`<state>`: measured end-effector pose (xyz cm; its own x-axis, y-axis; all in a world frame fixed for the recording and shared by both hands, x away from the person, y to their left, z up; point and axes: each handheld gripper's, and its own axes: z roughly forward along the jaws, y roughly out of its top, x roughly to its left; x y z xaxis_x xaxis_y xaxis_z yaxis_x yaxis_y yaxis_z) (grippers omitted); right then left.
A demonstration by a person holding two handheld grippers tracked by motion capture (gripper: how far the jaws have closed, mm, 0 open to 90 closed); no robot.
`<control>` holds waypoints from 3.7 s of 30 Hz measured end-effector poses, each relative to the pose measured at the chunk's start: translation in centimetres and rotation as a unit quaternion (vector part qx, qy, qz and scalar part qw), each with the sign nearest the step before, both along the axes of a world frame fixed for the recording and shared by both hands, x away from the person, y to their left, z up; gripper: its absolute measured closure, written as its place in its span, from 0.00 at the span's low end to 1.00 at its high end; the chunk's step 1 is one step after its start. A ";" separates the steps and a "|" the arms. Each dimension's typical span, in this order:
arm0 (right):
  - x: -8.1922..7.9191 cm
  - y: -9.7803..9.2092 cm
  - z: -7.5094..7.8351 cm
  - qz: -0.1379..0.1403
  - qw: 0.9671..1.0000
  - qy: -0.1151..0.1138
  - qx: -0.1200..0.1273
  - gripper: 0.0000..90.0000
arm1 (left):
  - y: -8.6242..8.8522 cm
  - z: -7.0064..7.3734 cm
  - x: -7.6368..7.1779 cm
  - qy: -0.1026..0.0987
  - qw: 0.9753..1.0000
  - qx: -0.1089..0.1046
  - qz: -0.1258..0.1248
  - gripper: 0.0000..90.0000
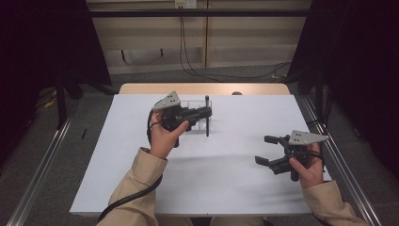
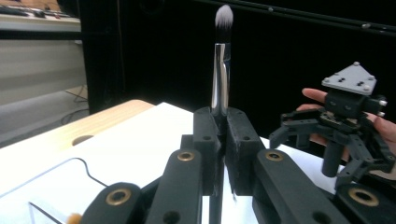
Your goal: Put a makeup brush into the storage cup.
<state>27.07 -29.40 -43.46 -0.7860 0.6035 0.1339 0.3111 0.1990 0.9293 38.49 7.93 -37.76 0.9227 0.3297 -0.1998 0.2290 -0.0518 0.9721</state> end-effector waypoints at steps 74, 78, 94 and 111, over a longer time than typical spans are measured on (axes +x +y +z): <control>0.0 -0.1 -0.1 0.011 1.000 0.003 0.004 0.09 | -2.6 -0.3 6.7 -0.019 0.993 0.021 0.111 0.93; 0.0 -0.1 0.0 0.012 1.000 0.001 0.005 0.09 | -2.6 -0.6 6.7 -0.017 0.993 0.026 0.114 0.93; -0.1 -0.1 0.0 0.013 1.000 0.002 0.003 0.09 | -2.3 -1.9 6.9 -0.007 0.992 0.035 0.120 0.93; -0.1 -0.1 0.1 0.015 1.000 -0.001 0.005 0.09 | -2.4 -2.3 6.8 -0.003 0.992 0.042 0.117 0.93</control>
<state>27.00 -29.47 -43.41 -0.8034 0.5791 0.1385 0.3043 0.1994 0.9315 45.28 5.54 -40.06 0.8205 0.5498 -0.1565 0.2380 -0.0795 0.9680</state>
